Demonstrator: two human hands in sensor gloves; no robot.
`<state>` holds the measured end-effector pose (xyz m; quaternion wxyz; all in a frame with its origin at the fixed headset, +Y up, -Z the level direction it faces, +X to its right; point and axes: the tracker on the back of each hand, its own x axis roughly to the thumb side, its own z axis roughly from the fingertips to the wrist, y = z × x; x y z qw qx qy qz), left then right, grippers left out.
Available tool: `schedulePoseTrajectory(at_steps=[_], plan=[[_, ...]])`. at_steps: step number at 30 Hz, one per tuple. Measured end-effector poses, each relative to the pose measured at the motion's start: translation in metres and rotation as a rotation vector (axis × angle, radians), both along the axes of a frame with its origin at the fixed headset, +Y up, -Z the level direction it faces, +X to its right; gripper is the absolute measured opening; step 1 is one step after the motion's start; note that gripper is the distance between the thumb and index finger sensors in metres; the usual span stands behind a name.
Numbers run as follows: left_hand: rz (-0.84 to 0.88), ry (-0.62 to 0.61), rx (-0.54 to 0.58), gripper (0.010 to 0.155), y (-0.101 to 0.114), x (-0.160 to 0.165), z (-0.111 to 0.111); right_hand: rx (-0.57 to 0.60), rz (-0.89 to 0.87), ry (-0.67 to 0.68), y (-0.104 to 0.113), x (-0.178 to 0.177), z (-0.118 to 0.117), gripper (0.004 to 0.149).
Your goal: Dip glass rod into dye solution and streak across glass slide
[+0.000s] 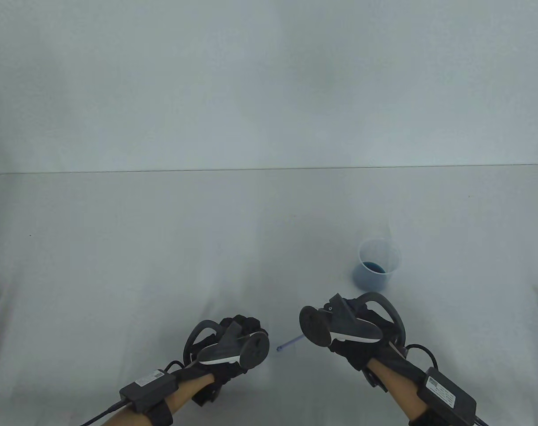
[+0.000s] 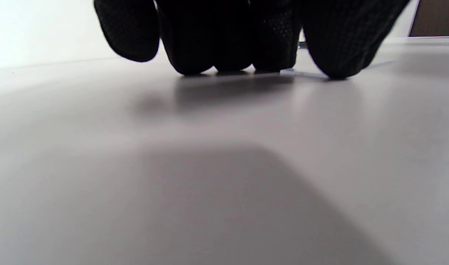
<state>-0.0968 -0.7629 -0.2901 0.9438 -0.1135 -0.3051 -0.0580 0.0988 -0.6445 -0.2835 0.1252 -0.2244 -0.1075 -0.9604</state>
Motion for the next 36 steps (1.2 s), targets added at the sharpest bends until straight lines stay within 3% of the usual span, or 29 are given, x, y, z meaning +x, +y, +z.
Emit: schedulePoseTrajectory(at_steps=[17,20,28,32,36], plan=[[-0.004,0.000,0.000,0.056,0.001,0.000,0.000,-0.030,-0.023,-0.032,0.007,0.011,-0.004,0.042],[-0.004,0.000,0.000,0.056,0.001,0.000,0.000,0.000,-0.086,-0.050,0.028,0.018,-0.007,0.042],[-0.002,-0.003,0.000,0.056,0.001,0.000,0.000,0.272,-0.237,-0.255,0.121,0.074,-0.026,0.042],[-0.002,-0.003,0.000,0.056,0.001,0.000,0.000,0.318,-0.238,-0.386,0.139,0.110,-0.041,0.041],[-0.003,-0.003,0.000,0.056,0.001,0.000,0.000,0.286,-0.181,-0.531,0.134,0.143,-0.058,0.041]])
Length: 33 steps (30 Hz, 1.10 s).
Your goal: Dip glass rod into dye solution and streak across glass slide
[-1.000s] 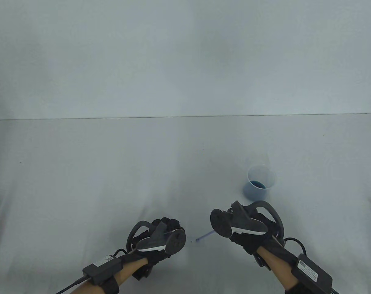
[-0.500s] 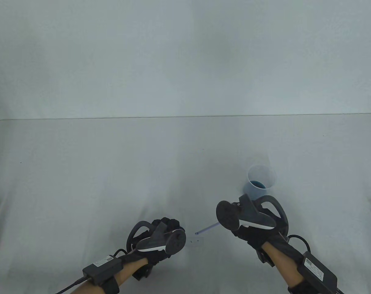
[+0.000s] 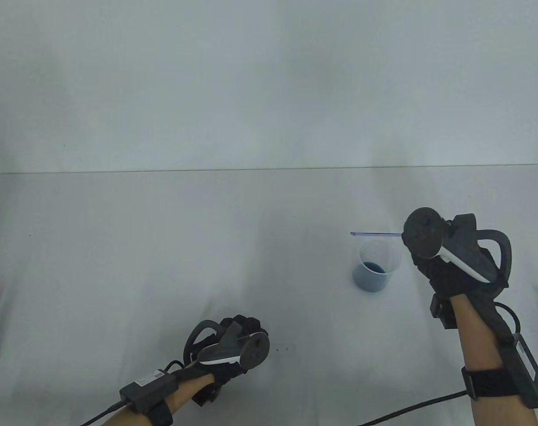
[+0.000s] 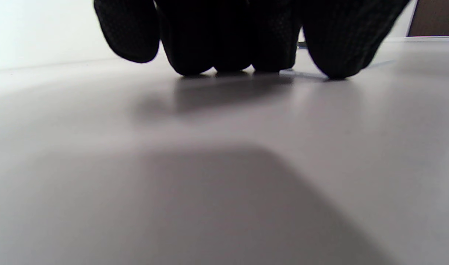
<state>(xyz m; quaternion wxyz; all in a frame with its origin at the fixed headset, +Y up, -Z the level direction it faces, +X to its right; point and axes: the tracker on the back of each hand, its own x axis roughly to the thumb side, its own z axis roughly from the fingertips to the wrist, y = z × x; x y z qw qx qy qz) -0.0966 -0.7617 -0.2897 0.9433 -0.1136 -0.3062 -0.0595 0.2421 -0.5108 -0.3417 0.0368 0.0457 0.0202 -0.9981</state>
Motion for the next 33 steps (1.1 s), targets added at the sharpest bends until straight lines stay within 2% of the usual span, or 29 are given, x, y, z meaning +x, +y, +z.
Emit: schedulePoseTrajectory(at_steps=[3,5,10,14,22,31,33], plan=[[-0.001,-0.003,0.002,0.056,0.000,0.000,0.000,-0.067,0.015,-0.078,-0.022,0.017,-0.014,0.041],[0.000,-0.003,0.002,0.056,0.000,0.000,0.000,-0.128,0.024,-0.111,-0.045,0.022,-0.023,0.041],[0.000,-0.003,0.003,0.056,0.000,0.001,0.000,-0.198,0.049,-0.124,-0.093,0.018,-0.037,0.041],[0.000,-0.003,0.003,0.056,0.000,0.001,0.000,-0.220,0.053,-0.120,-0.116,0.010,-0.044,0.042],[0.000,-0.002,0.003,0.057,0.000,0.001,0.000,-0.187,0.074,-0.101,-0.136,-0.002,-0.044,0.042],[-0.001,-0.002,0.005,0.057,0.000,0.000,0.000,-0.169,0.068,-0.110,-0.141,0.001,-0.040,0.045],[-0.003,-0.002,0.005,0.056,0.000,0.000,0.000,-0.182,0.058,-0.112,-0.139,0.003,-0.039,0.049]])
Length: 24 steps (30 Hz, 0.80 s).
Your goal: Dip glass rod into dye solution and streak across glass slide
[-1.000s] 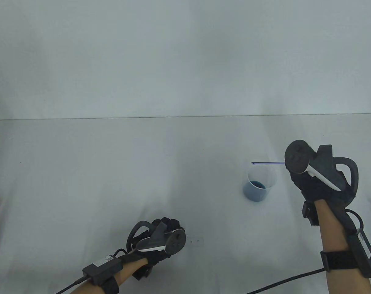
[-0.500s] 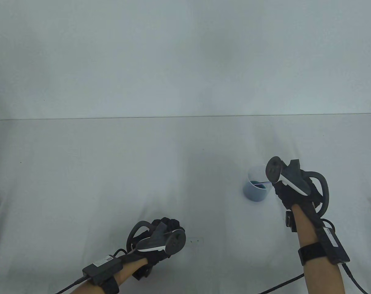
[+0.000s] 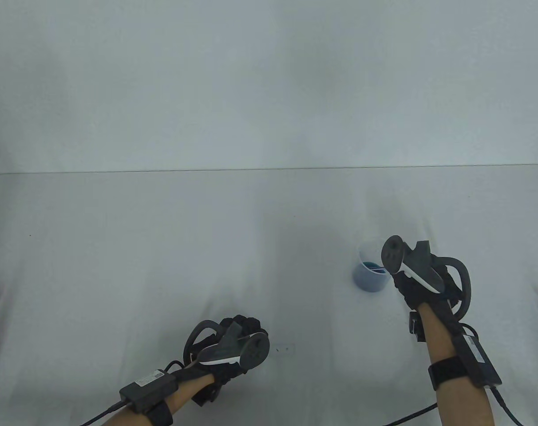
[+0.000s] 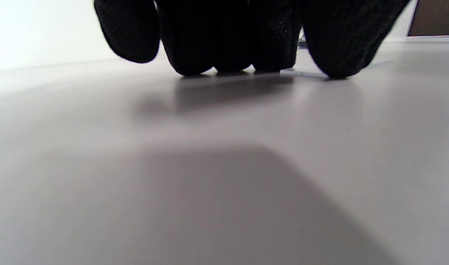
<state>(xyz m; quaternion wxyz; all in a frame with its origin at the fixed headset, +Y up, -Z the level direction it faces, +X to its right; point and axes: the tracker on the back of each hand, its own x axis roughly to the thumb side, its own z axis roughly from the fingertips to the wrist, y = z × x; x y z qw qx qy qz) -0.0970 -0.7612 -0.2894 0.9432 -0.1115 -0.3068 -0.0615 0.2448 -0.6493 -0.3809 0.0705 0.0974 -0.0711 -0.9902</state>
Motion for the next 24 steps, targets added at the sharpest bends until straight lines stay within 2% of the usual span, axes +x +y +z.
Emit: schedulePoseTrajectory(at_steps=[2,5,7,9,12,16,18,21,24], plan=[[-0.002,0.002,-0.002,0.056,0.000,0.000,0.000,-0.005,-0.023,-0.007,0.006,0.001,0.001,0.054],[0.001,0.008,-0.032,0.057,0.002,-0.001,-0.003,0.036,-0.046,0.012,0.028,-0.004,0.009,0.065],[0.021,0.023,-0.059,0.065,0.007,-0.005,-0.005,0.090,-0.051,0.063,0.043,-0.012,0.019,0.069],[0.091,0.056,-0.025,0.072,0.026,-0.014,-0.010,0.176,-0.095,0.146,0.060,-0.025,0.035,0.073],[0.229,0.111,0.062,0.080,0.068,-0.033,-0.013,0.265,-0.224,0.268,0.069,-0.043,0.058,0.078],[0.289,0.138,0.232,0.087,0.117,-0.062,-0.008,0.301,-0.301,0.391,0.064,-0.065,0.081,0.082],[0.298,0.149,0.281,0.089,0.129,-0.073,-0.003,0.292,-0.299,0.441,0.056,-0.075,0.089,0.083],[0.326,0.154,0.323,0.090,0.136,-0.087,0.004,0.281,-0.291,0.493,0.040,-0.087,0.098,0.086],[0.333,0.154,0.319,0.092,0.129,-0.096,0.008,0.258,-0.268,0.511,0.023,-0.092,0.100,0.088]])
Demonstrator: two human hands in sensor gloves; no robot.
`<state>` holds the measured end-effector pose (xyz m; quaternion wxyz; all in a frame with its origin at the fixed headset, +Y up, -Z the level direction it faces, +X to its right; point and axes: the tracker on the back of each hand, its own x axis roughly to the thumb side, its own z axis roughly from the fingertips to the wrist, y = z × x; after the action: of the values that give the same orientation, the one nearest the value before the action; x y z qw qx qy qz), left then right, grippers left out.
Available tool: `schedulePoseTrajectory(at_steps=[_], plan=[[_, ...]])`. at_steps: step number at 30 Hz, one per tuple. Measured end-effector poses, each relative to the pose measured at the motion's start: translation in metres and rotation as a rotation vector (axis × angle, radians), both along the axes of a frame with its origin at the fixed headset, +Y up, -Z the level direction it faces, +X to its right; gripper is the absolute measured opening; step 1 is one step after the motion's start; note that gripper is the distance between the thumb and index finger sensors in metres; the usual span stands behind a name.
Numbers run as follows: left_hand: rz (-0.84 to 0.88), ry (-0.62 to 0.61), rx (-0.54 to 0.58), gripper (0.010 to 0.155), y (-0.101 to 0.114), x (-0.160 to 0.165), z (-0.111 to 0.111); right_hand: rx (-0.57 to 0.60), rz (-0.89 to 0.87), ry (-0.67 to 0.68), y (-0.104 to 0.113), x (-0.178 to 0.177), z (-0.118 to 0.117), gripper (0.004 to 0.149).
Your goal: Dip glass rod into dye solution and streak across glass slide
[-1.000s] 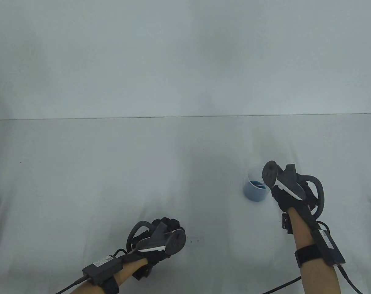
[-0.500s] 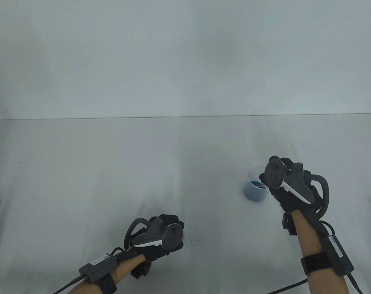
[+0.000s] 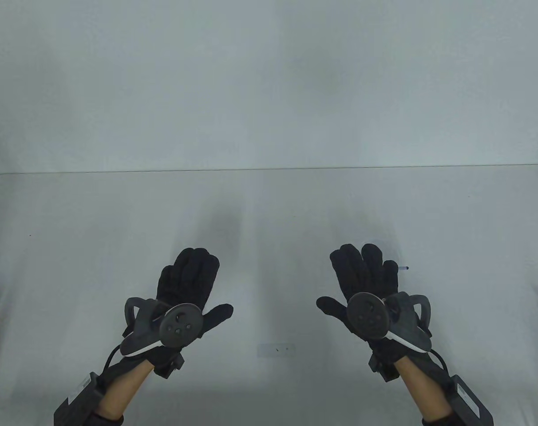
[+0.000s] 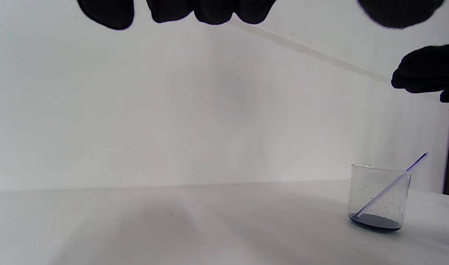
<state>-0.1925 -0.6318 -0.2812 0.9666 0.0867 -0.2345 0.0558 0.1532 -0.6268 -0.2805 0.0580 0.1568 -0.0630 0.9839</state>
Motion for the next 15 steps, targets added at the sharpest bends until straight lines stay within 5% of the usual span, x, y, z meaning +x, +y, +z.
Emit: schedulePoseTrajectory(at_steps=[9,15], plan=[[-0.036,-0.010,-0.065,0.094,-0.027,-0.004,0.003,-0.065,0.102,0.006,-0.037,0.001,0.001,0.091],[-0.055,-0.012,-0.077,0.094,-0.032,-0.003,0.003,-0.071,0.112,0.005,-0.040,0.000,0.000,0.091]])
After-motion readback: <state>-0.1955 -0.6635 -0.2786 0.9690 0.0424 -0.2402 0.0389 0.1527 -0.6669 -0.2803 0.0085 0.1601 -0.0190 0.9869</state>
